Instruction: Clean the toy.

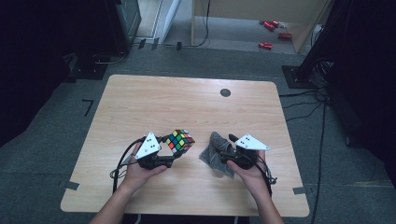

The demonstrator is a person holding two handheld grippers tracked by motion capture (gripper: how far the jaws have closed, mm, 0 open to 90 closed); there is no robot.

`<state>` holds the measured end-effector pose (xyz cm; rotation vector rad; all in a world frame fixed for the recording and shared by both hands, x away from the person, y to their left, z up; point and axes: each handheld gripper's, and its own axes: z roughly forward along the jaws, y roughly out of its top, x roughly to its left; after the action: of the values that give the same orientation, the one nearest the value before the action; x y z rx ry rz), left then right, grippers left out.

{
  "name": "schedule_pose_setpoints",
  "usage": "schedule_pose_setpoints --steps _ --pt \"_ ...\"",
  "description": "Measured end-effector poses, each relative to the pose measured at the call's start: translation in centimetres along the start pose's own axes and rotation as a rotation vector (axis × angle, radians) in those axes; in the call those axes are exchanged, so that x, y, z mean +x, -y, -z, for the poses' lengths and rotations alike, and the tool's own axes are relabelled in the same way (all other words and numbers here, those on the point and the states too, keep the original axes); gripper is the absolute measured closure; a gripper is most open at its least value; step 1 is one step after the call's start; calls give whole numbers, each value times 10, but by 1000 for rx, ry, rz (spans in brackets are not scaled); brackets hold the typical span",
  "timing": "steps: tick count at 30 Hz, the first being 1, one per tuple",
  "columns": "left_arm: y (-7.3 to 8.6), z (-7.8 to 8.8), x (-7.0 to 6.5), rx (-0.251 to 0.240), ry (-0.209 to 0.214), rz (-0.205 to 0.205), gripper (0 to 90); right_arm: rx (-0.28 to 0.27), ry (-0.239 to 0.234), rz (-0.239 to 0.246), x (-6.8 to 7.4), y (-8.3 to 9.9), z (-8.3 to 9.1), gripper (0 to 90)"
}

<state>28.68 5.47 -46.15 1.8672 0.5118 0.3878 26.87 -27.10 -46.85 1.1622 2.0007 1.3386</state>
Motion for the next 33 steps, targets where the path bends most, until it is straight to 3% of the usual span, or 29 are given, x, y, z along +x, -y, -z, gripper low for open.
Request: schedule_pose_setpoints --steps 2,5,10,13,18,20,22,24,28,30,33 --pt "0 0 1 6 -2 6 348 19 27 46 -1 4 -3 286" --pt "1 1 3 4 -1 22 348 51 33 75 -2 8 -6 273" --pt "1 3 7 1 0 49 349 114 11 80 -4 11 -9 270" --pt "1 3 8 -3 6 60 349 151 18 110 -4 14 -12 265" --pt "2 2 8 9 8 67 348 197 19 99 -3 22 -20 266" --pt "2 1 8 9 9 63 349 214 15 99 -1 24 -22 334" --pt "2 1 8 9 10 62 348 246 -22 74 -2 25 -24 537" --pt "2 1 7 12 11 57 348 254 -39 64 -4 24 -24 621" --pt "2 0 6 16 14 47 349 210 -52 42 -4 18 -17 690" --pt "3 -1 5 17 17 45 348 160 -88 12 -3 12 -11 701" --pt "2 -2 3 28 23 24 349 80 -129 5 3 1 -1 703"
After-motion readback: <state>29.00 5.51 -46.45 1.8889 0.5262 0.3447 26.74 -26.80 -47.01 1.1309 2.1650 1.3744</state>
